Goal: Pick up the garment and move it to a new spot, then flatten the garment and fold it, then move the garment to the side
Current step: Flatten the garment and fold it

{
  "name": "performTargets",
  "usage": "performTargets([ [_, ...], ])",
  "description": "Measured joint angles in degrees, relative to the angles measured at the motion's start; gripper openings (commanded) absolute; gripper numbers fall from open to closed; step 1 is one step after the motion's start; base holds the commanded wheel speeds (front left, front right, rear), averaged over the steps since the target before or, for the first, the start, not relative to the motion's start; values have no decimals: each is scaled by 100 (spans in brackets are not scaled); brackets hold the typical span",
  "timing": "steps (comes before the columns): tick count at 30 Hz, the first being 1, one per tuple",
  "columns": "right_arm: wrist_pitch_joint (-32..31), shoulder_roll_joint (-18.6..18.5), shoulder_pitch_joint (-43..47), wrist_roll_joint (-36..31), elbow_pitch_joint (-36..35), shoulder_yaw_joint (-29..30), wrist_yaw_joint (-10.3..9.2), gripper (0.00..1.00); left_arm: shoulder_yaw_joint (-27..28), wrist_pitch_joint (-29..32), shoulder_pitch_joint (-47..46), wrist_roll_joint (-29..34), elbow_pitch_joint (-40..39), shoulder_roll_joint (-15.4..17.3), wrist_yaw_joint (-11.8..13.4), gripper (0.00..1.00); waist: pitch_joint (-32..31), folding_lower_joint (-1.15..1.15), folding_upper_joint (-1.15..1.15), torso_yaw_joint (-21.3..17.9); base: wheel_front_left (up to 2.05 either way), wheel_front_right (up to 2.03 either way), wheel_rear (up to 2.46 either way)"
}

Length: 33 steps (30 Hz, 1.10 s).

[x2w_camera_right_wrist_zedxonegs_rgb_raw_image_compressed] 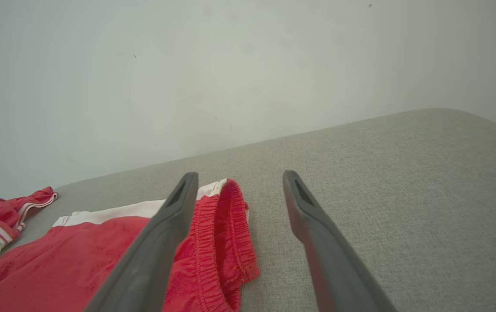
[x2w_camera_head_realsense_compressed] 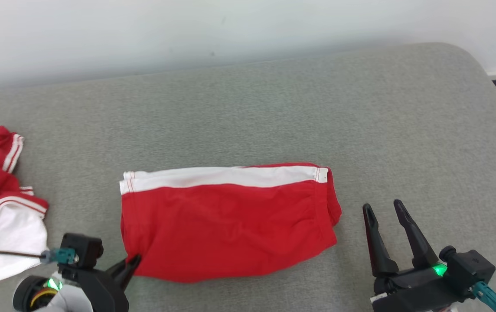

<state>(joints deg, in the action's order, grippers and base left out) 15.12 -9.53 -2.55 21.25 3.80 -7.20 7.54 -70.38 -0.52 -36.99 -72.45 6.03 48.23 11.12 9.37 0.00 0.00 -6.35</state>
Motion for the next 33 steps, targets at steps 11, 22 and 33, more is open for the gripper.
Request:
performTargets([
  [11,0,-215,11,-70,88,-23,0,100,274,-1048,186,222,236,-260,209,100,-157,0,0,241,0,0,0],
  [22,-1,-246,48,-174,43,254,0,100,2902,-1452,1152,2060,-122,-836,790,100,-394,0,0,356,0,0,0],
  [33,-1,-229,279,-213,151,638,0,100,5150,-1452,2896,3806,-658,-1652,597,100,-668,-1,0,556,0,0,0],
])
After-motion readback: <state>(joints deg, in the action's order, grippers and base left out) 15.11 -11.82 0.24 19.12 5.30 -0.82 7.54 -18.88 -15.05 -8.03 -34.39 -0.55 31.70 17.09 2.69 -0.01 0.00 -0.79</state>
